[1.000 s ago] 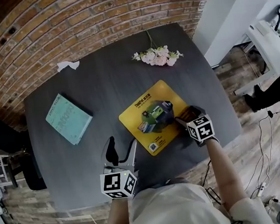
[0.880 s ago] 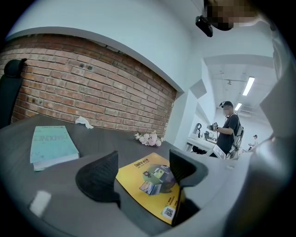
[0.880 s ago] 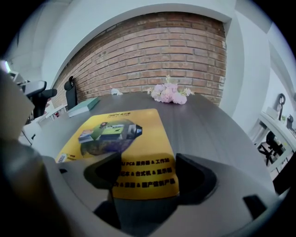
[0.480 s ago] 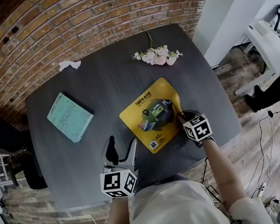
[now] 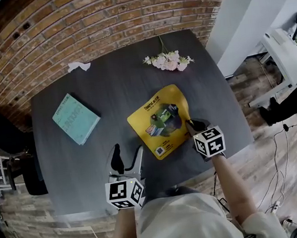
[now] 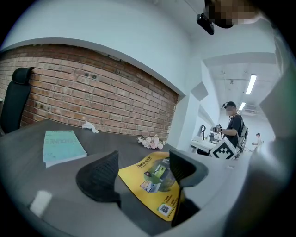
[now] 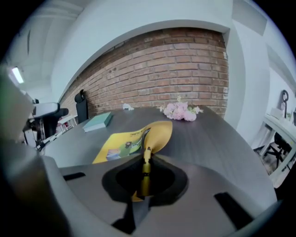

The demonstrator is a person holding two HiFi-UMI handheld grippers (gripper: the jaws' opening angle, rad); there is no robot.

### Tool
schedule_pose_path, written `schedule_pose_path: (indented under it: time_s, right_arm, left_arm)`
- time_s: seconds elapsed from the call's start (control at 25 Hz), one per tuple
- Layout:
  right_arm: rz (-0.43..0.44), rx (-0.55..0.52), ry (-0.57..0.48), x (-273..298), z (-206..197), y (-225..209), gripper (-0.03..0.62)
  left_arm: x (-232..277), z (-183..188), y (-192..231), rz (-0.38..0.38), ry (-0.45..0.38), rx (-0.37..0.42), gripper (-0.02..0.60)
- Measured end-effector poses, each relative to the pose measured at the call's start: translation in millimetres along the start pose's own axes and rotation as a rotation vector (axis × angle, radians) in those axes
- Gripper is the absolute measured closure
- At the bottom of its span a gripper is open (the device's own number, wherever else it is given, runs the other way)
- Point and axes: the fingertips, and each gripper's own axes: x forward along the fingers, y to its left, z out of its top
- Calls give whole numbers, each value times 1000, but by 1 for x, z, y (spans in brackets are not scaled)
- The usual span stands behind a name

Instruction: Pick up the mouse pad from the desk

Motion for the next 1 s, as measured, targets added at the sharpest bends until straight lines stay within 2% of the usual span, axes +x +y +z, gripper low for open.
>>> schedule_pose_path:
  time_s: [0.24, 0.52, 0.76, 1.0]
  right_arm:
    - [26, -39, -96, -39, 25, 33, 571]
    - [55, -89, -176, -87, 33, 60, 571]
    - [53, -137, -246, -142, 28, 81, 571]
    - [22, -174, -283, -194, 7, 90, 571]
  left_arm:
    - [-27, -3, -15, 28, -26, 7, 249]
    - [-65, -13, -47, 49, -47, 12, 249]
    - [-107, -23, -80, 65, -75, 21, 249]
    - [-149, -40, -114, 79, -98, 20, 249]
